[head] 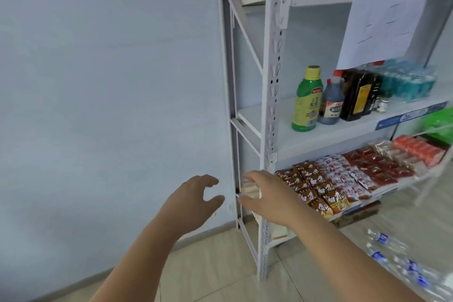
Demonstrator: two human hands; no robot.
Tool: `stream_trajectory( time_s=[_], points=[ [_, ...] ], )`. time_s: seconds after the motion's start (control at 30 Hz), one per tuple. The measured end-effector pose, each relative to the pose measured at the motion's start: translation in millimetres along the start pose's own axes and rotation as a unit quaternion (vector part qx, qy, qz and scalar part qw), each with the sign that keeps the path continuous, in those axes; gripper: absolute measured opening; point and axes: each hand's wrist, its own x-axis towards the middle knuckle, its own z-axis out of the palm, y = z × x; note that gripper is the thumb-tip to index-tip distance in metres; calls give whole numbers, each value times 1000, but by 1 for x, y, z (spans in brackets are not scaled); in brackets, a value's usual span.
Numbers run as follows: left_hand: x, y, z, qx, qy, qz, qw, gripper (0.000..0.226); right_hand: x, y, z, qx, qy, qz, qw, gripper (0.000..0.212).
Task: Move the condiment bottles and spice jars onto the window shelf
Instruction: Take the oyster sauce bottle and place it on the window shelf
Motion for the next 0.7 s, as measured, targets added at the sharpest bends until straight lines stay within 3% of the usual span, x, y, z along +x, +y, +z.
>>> stream_trajectory(
  time_s=[0.27,0.7],
  points=[
    [97,65,44,-35,-50,53,997,46,40,80,-54,-45,47,64,996,64],
    [201,198,121,-116,-19,-11,993,39,94,230,-159,-62,39,23,997,62]
  ],
)
